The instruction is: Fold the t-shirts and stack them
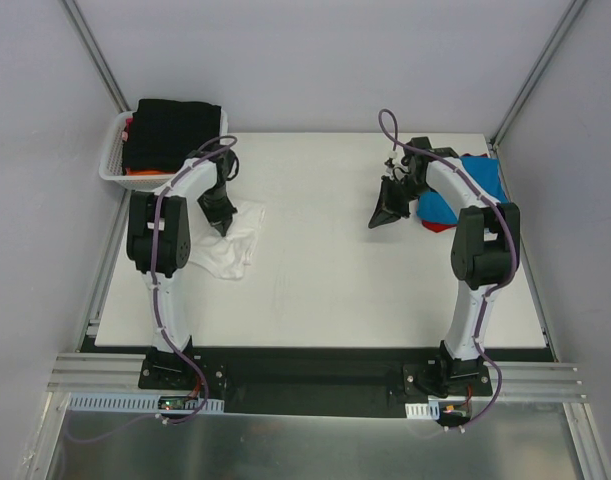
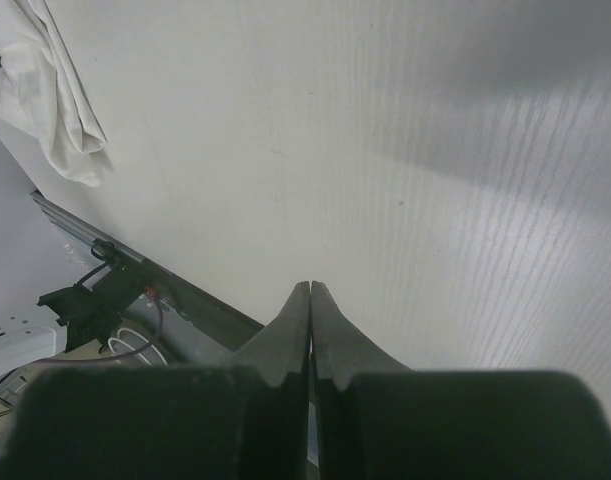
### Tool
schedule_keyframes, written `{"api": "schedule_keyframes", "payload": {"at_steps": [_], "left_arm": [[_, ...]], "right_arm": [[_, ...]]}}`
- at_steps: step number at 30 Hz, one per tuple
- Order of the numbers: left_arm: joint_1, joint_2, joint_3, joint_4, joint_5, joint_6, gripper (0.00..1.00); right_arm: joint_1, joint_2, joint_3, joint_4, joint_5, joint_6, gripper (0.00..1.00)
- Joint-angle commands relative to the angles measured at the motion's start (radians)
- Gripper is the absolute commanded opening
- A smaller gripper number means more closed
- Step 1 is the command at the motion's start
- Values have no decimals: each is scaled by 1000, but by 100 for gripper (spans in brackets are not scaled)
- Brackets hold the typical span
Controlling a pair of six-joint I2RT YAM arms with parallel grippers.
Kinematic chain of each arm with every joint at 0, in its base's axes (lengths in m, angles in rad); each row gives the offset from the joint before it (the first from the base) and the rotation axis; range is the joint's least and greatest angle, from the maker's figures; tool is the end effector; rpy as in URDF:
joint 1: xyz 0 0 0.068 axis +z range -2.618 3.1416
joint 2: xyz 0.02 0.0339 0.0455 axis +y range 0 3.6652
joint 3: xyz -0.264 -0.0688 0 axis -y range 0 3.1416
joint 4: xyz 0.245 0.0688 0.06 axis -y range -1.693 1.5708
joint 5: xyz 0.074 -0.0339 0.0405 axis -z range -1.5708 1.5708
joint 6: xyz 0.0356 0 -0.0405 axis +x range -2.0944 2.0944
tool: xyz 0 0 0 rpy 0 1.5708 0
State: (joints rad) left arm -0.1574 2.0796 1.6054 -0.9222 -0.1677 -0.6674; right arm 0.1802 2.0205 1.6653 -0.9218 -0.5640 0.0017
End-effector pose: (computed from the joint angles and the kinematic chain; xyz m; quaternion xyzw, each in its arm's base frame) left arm 0.4087 -0.0589 0.1781 -0.2575 0.9588 0.0417 0.1129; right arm 0.4053 0.0932 0.2227 -0.1253 0.9427 0.2869 0.1150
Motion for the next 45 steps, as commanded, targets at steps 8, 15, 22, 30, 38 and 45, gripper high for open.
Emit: {"api": "schedule_keyframes", "payload": {"at_steps": [8,15,22,30,38,45], "left_arm": [[21,94,211,-67,-17,-46,0],[-60,27,286,-17,8,66,0],[-179,33,395,91,283,209,0],[-241,28,320,169,464,180,0],[-249,-84,143,172,441,167,0],[-249,-182,19,168,398,181,0]], "right_arm": [[-4,-105,-27,-31,16,-17,1],[-4,-100,-36,-11,4,-8,1],[-7,-104,-24,3,45,-5,1],[-177,-56,131,-81,355,57,1],[-320,29,275,-123,518,87,1],[-357,179,402,-57,429,-3,1]]}}
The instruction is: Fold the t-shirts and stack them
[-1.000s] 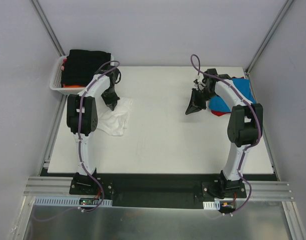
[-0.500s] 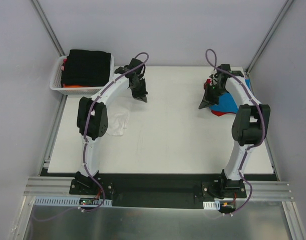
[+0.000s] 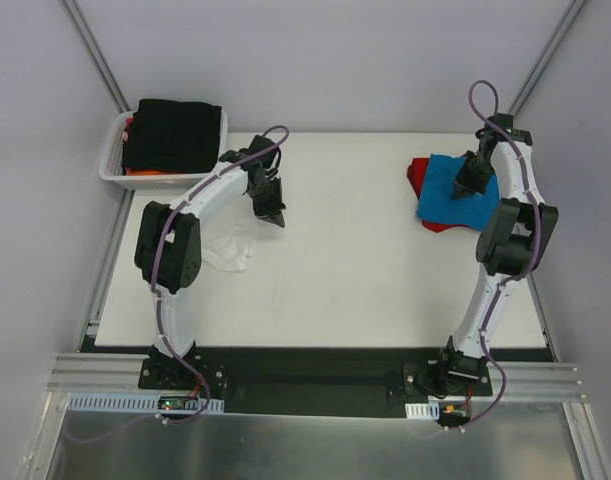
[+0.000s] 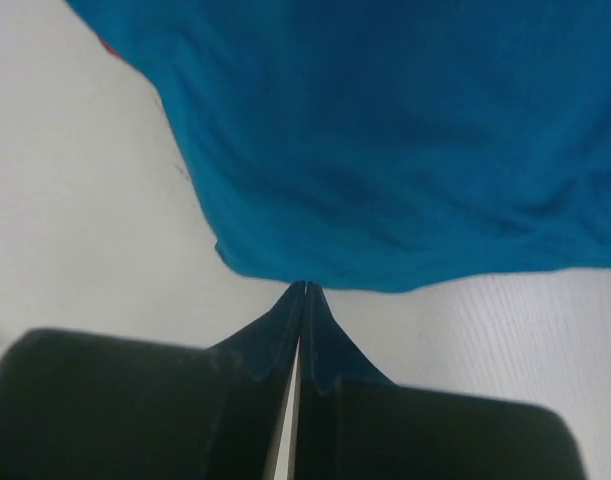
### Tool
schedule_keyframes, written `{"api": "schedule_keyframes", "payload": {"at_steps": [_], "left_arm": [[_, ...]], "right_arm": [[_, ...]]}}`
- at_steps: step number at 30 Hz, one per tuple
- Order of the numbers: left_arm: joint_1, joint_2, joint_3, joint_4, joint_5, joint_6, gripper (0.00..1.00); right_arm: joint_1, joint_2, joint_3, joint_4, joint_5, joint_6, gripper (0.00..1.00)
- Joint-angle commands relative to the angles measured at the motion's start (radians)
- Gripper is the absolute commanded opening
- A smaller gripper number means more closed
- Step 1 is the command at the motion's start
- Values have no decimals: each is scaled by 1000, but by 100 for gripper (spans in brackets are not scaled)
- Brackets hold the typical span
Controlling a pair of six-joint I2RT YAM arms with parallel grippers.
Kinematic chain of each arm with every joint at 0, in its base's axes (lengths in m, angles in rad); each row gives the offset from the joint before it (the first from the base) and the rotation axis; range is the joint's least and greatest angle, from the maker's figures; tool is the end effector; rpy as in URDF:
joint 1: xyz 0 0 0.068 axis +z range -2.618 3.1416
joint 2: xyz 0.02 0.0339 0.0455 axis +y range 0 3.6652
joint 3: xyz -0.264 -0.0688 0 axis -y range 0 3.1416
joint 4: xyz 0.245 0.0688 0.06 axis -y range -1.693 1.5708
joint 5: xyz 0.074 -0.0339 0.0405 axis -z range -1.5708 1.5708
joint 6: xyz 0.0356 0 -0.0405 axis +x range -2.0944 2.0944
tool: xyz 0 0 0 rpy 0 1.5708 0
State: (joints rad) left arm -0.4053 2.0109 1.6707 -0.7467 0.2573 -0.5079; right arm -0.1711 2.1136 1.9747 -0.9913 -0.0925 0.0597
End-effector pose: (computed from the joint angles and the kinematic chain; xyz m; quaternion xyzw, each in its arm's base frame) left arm 0.3952 -0.1794 0.2312 -0.0187 0.9632 -0.2166 0.1584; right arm 0.4479 -0.0741 0.2661 0.1022 0.9695 0.0329 0.2205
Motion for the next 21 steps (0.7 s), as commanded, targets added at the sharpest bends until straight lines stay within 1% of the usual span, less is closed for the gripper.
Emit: {"api": "schedule_keyframes", "payload": {"at_steps": [1,3,7,8,10,13,17,19,21], "left_arm": [[-1,-130,-58,-16,-41,23,0],[-1,-146,-87,-29,-53,28,0],[-1,-182,-108,-77,-84,32,0],[-1,-187,-100,-83,-95,34,0],[-1,-192,-92,-95,-101,32,0],[-1,-189,-75,-115,-107,31,0],[-1,-175,-51,-128,-119,37,0],[-1,-153,-26,-138,-127,42,0],[-1,-123,20,-146,-124,43,0]], "right_arm": [[-5,115,151,14,-58,-90,1],[-21,191,211,13,-62,-98,1],[-57,244,262,97,-38,-63,1],[-62,258,292,98,-39,-38,1],[-68,278,303,114,-41,-24,1],[-73,272,277,147,-53,-11,1],[-74,286,227,134,-125,6,1],[-52,249,94,167,-151,-3,1],[-30,165,0,206,-150,-24,1]]}}
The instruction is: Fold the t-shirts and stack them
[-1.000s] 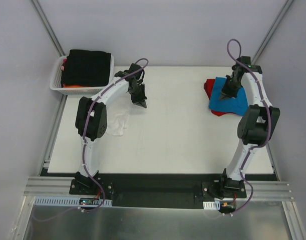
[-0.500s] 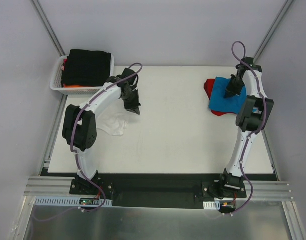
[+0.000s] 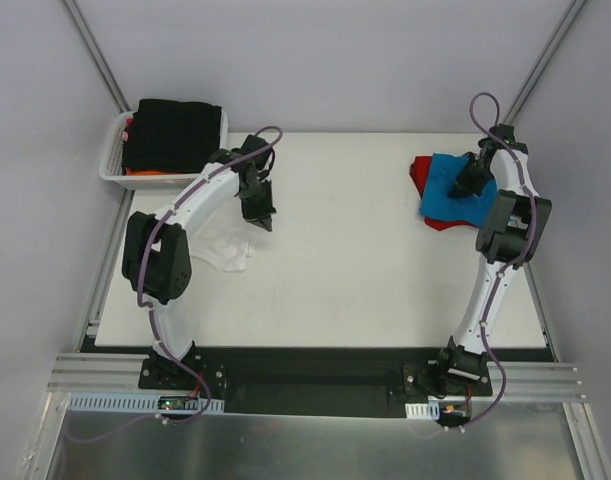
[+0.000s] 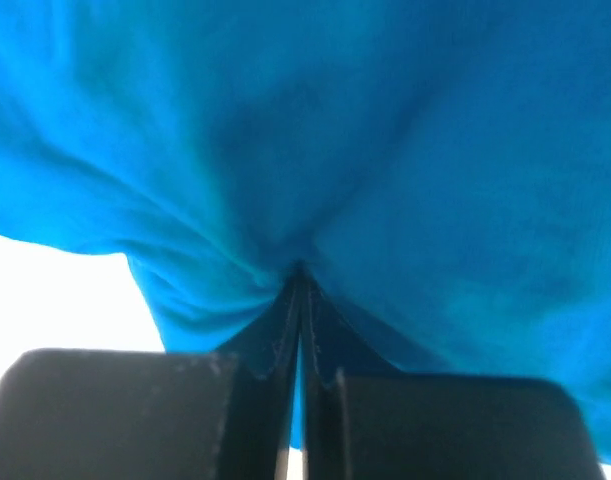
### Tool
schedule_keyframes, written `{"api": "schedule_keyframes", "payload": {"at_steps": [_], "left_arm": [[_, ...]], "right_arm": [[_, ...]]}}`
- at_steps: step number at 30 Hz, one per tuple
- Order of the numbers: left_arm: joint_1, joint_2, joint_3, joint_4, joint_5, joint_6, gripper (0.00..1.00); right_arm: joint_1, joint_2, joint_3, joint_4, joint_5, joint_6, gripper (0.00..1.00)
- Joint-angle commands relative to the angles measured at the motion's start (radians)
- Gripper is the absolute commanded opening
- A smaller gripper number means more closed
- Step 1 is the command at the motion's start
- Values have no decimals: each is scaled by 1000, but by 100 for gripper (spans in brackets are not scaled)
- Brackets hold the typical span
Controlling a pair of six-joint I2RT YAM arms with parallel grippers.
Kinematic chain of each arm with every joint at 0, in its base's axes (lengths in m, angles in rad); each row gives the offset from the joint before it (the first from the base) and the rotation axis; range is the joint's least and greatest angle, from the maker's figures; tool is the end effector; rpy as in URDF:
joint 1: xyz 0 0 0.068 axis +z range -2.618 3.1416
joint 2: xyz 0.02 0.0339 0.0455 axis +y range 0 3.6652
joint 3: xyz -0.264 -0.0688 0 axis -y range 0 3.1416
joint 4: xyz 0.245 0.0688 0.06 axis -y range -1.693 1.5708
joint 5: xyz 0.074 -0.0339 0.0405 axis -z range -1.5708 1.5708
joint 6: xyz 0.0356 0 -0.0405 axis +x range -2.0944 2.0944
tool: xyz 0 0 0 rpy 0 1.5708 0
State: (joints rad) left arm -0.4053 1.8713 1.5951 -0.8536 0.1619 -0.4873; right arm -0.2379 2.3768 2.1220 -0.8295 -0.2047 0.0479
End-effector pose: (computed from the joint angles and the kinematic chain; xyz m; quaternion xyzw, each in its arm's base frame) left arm 0.3624 -0.1617 0.2579 -0.0222 0.9725 -0.1653 0.1626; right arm 0.5008 -0.1140 0.1964 0.1131 0.9591 0.0760 0.2479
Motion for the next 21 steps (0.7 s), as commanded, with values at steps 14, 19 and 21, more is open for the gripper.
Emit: {"api": "schedule_keyframes", "payload": {"at_steps": [14,19,21], "left_arm": [[-1,175,256,-39,27,-14,0],[-1,170,221,-33,13,-17,0],[-1,160,209,-29,7,-16,0]], "right_arm": [[281,-243,-432,13,-85,26,1],[348,-238,-450,9,-128,58,1],[377,-248,-477,13,-142,64,1]]}}
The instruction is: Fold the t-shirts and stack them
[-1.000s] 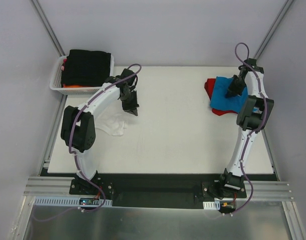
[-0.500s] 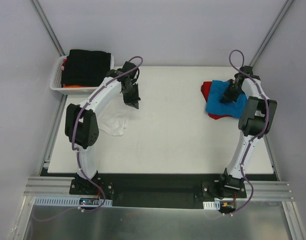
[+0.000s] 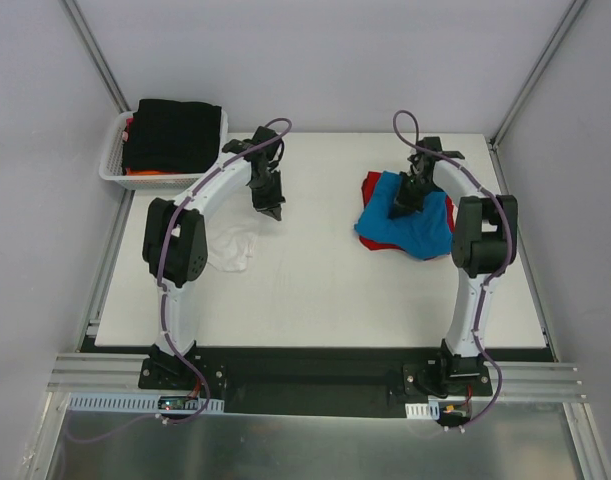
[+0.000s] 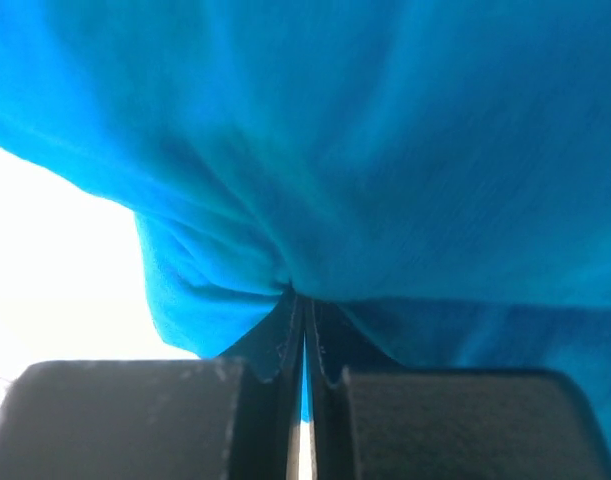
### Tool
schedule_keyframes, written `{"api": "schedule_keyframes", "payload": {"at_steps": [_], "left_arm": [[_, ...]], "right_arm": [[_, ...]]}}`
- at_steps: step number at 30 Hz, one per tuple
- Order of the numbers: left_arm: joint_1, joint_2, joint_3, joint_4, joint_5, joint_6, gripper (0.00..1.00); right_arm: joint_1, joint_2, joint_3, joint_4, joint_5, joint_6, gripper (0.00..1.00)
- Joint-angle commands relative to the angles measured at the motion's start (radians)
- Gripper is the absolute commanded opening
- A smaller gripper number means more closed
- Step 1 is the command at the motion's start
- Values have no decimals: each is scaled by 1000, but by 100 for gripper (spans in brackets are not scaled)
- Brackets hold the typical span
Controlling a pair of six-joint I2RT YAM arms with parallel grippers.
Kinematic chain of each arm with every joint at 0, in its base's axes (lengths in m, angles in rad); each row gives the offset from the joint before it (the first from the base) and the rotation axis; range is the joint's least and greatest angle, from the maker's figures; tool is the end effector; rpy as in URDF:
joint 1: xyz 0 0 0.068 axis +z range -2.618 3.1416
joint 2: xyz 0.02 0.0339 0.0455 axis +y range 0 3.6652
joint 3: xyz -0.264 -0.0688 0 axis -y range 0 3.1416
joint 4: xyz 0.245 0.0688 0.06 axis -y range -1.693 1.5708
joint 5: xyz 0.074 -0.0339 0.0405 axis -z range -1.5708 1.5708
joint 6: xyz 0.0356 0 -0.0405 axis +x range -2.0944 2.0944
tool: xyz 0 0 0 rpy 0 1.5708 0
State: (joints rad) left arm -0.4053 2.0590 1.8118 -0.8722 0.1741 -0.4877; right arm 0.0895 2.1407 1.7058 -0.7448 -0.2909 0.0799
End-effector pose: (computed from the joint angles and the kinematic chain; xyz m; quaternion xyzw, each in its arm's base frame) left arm 0.4053 -0.1806 0.2467 -0.0206 0.9709 -0.1727 0.1645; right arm 0.4484 0.0505 0.1870 -0.0328 0.9704 0.1579 0.1795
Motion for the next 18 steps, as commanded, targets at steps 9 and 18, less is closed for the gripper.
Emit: {"api": "schedule_keyframes", "payload": {"at_steps": [9,18], "left_arm": [[-1,-25,-29,-1,-12,-8,0],[-3,-36,-72,16,-2,-12,0]], "right_arm": [[171,-68,-136,-71,-111,52,1],[262,-96,-161,-71,-129,61,1]]}}
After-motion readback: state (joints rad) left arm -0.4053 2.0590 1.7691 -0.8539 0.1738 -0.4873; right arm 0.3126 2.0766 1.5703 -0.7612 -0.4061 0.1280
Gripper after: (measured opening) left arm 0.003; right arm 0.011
